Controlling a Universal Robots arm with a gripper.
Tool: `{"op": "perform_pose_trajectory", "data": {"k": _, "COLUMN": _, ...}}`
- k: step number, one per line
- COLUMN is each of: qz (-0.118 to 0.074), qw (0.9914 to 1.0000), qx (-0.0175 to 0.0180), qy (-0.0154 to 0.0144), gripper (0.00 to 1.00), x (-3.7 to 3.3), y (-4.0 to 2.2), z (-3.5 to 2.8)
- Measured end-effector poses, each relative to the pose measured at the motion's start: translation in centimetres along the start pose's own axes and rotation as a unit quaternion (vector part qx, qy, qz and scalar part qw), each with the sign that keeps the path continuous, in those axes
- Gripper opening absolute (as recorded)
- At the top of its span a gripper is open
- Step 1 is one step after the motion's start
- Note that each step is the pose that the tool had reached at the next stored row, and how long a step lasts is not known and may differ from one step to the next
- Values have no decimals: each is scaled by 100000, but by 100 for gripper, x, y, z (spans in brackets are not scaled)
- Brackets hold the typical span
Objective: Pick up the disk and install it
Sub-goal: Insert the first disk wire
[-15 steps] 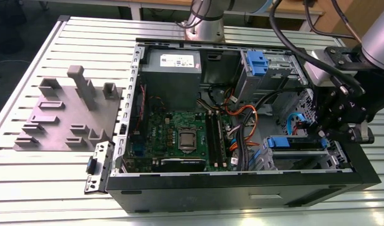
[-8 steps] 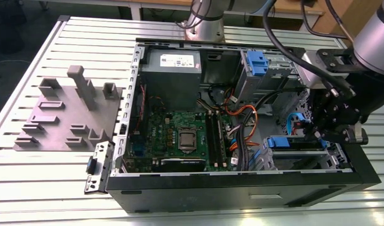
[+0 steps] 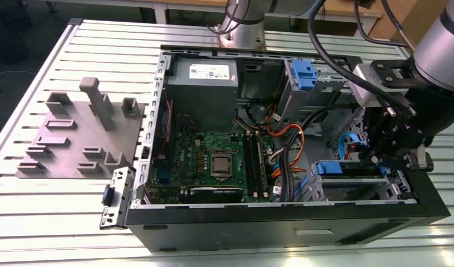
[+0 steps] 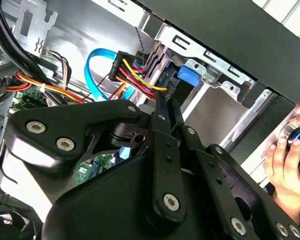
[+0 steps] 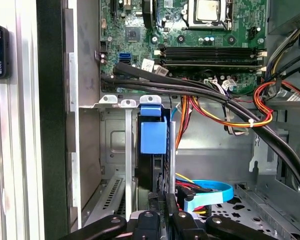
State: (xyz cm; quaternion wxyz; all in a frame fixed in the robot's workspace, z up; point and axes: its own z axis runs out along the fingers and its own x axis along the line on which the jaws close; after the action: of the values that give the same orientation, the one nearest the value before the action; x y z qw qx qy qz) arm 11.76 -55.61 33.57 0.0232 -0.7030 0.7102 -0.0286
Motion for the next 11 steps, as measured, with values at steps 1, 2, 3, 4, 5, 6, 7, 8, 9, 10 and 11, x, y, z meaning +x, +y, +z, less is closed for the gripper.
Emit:
{"op": "perform_pose_trajectory", "data": {"k": 1, "qz": -17, "qw": 100000, "qx": 115, "qy": -5, "gripper": 16, "x": 0, "y": 5, "z": 0}}
{"op": "perform_pose_trajectory", "data": {"k": 2, "qz": -28, "qw": 100000, "qx": 240, "qy": -5, "gripper": 16, "x": 0, "y": 11, "z": 0}}
{"op": "perform_pose_trajectory", "data": {"k": 3, "qz": -38, "qw": 99999, "qx": 388, "qy": -6, "gripper": 16, "x": 0, "y": 16, "z": 0}}
{"op": "perform_pose_trajectory", "data": {"k": 4, "qz": -47, "qw": 99998, "qx": 582, "qy": -8, "gripper": 16, "x": 0, "y": 21, "z": 0}}
{"op": "perform_pose_trajectory", "data": {"k": 5, "qz": -47, "qw": 99997, "qx": 797, "qy": -11, "gripper": 16, "x": 0, "y": 26, "z": 0}}
{"op": "perform_pose_trajectory", "data": {"k": 6, "qz": -43, "qw": 99995, "qx": 1026, "qy": -12, "gripper": 16, "x": 0, "y": 33, "z": 1}}
{"op": "perform_pose_trajectory", "data": {"k": 7, "qz": -46, "qw": 99992, "qx": 1239, "qy": -20, "gripper": 16, "x": 0, "y": 40, "z": 1}}
{"op": "perform_pose_trajectory", "data": {"k": 8, "qz": -43, "qw": 99990, "qx": 1442, "qy": -32, "gripper": 16, "x": 1, "y": 49, "z": 3}}
{"op": "perform_pose_trajectory", "data": {"k": 9, "qz": -39, "qw": 99987, "qx": 1608, "qy": -64, "gripper": 16, "x": 1, "y": 56, "z": 7}}
{"op": "perform_pose_trajectory", "data": {"k": 10, "qz": -37, "qw": 99985, "qx": 1731, "qy": -82, "gripper": 16, "x": 0, "y": 61, "z": 10}}
{"op": "perform_pose_trajectory", "data": {"k": 11, "qz": -32, "qw": 99984, "qx": 1805, "qy": -93, "gripper": 16, "x": 0, "y": 64, "z": 14}}
